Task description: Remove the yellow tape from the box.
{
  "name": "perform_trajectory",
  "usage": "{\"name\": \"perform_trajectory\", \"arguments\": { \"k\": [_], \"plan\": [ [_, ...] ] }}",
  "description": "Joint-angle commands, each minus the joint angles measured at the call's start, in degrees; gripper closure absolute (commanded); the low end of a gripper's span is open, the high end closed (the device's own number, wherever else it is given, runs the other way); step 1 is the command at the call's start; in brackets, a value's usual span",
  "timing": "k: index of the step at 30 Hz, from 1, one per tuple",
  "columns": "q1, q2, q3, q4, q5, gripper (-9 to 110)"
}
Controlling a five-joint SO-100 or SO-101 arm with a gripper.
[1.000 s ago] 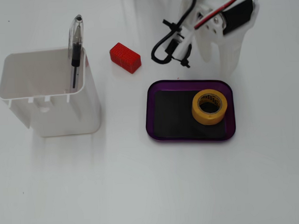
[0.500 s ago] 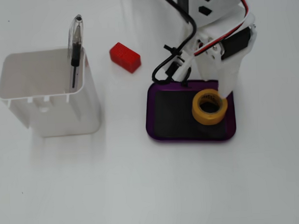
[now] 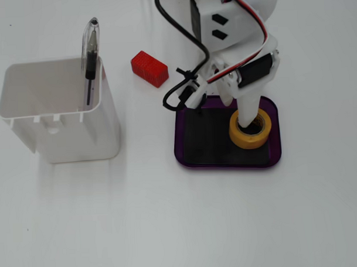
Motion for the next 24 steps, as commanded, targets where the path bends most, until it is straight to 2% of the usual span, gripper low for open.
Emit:
{"name": "perform_trajectory", "arguments": {
  "k": [1,6,13,18,24],
  "plan": [
    [0.0,0.4,0.2,-1.9,-0.2,88],
    [0.0,0.4,4.7,-6.1,-0.4,89],
    [0.0,0.5,5.5,-6.9,0.3,102],
    [-0.6,1.6,4.7,-6.2,0.4,102],
    [-0.7,3.8,-8.9,3.8,0.4,102]
  ]
}}
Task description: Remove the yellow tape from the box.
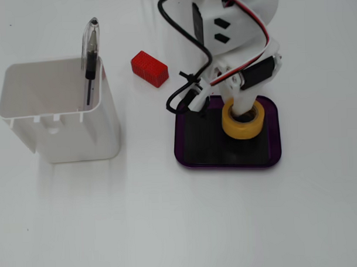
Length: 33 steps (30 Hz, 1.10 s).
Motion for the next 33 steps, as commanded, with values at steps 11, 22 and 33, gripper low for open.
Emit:
{"name": "perform_trajectory", "arguments": {
  "k": [11,22,33],
  "plan": [
    [0.1,23.7,-15.4,23.7,2.4,102],
    [2.8,54.4,38.8,5.4,2.0,102],
    [7.6,68.4,74.1,-11.9,2.1,102]
  ]
}}
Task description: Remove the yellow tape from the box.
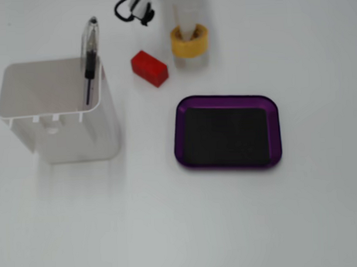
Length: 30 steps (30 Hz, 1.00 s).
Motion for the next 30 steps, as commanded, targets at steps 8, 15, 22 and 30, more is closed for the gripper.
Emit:
{"name": "perform_trajectory", "arguments": {
  "k": [8,15,22,30],
  "plan": [
    [-0.4,2.2,8.3,-8.1,0.4,102],
    [-0.7,2.8,5.1,-2.8,1.0,91],
    [-0.5,7.0,-10.3,12.3,1.2,88],
    [0.5,31.7,-14.2,20.2,9.2,87]
  ]
}}
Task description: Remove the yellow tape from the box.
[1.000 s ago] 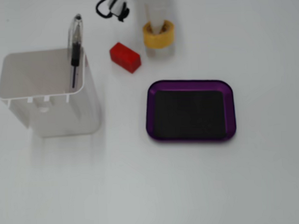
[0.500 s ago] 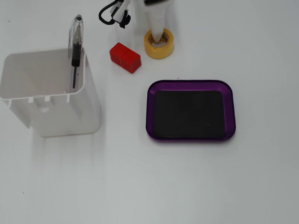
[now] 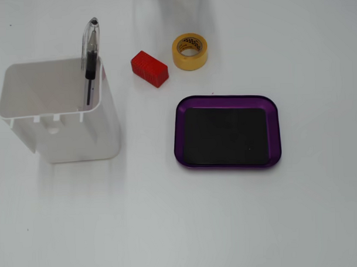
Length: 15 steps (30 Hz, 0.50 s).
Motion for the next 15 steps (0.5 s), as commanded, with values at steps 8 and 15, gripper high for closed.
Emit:
{"name": "perform_trajectory", "arguments": {
  "k": [8,15],
  "plan": [
    [8.1,36.5,19.3,-1.0,6.6,87],
    [10.4,35.9,31.0,-1.4,7.0,87]
  ]
}}
